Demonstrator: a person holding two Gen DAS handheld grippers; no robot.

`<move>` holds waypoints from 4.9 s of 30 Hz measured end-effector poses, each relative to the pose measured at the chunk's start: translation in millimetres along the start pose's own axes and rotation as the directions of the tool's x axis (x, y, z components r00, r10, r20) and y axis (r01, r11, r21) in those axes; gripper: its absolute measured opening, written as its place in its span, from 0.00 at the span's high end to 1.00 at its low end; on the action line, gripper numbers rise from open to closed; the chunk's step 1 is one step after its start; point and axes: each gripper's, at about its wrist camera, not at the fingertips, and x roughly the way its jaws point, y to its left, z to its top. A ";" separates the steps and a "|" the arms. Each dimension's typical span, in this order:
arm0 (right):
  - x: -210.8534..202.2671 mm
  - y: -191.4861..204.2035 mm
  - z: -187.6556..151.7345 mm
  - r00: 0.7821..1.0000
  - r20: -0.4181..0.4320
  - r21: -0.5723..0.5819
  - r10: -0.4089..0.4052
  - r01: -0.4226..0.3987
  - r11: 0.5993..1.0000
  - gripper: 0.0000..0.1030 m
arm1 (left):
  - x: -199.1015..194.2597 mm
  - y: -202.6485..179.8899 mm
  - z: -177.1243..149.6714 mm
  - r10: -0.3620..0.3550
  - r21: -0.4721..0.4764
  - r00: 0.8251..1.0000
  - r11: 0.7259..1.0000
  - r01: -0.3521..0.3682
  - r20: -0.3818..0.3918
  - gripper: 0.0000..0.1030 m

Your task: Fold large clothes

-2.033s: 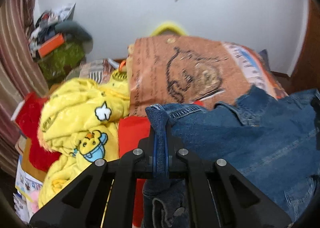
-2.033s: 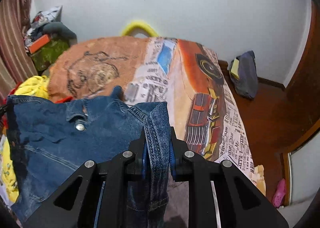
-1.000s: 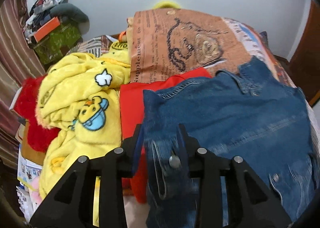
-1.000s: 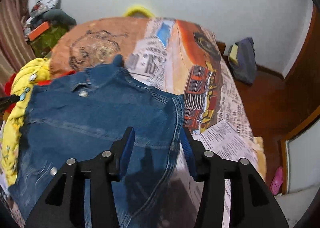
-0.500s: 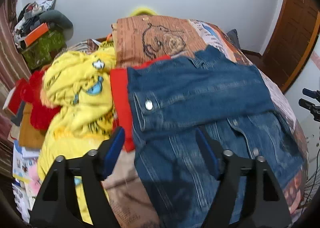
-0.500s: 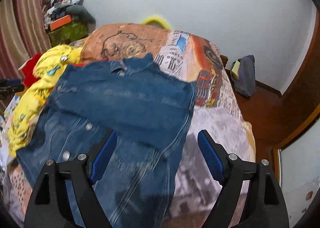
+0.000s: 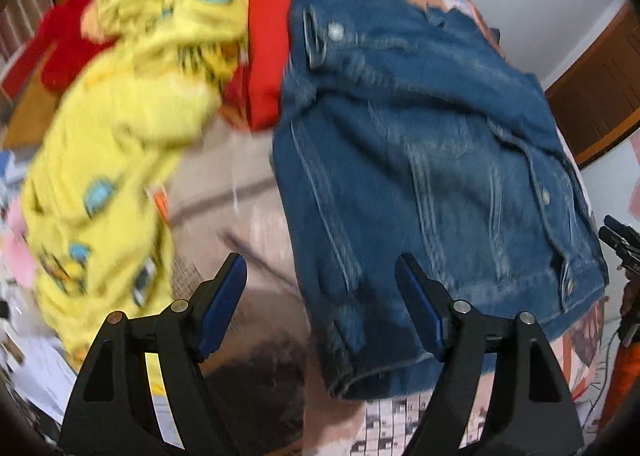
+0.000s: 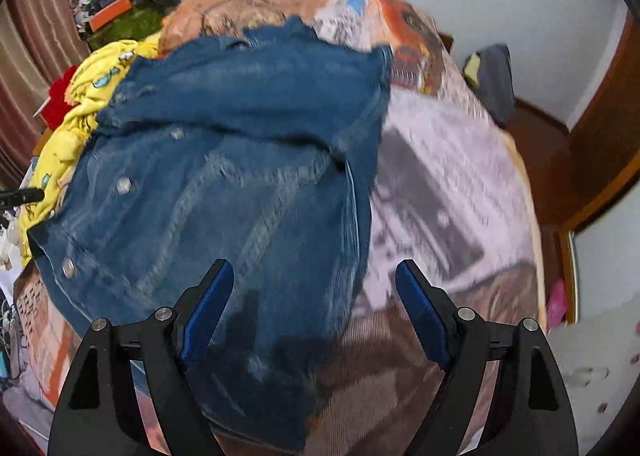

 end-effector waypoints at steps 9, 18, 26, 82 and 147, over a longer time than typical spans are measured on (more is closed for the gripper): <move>15.6 -13.2 -29.4 0.994 -0.063 0.127 0.090 -0.082 0.989 0.22 | 36.4 -6.6 -27.5 -0.124 -0.097 0.985 0.989 0.112 -0.118 0.26; 11.1 -9.5 -41.8 0.975 -0.037 0.189 0.218 -0.208 0.960 0.57 | 29.8 -36.2 -35.4 -0.075 -0.015 0.996 0.997 0.074 -0.055 0.64; 11.5 -1.6 -29.3 0.984 -0.022 0.126 0.178 -0.174 0.977 0.85 | 0.9 -58.7 -26.2 -0.031 0.081 0.998 0.996 0.028 0.045 0.87; 97.0 -30.9 211.9 0.978 0.185 -0.067 -0.101 0.115 0.991 0.48 | 69.6 -49.9 246.6 0.174 0.079 0.956 0.977 -0.197 0.235 0.60; 140.7 106.8 177.9 0.991 0.049 -0.253 0.127 -0.111 0.961 0.24 | 101.7 -112.0 181.4 0.099 0.311 0.973 0.936 -0.162 0.207 0.32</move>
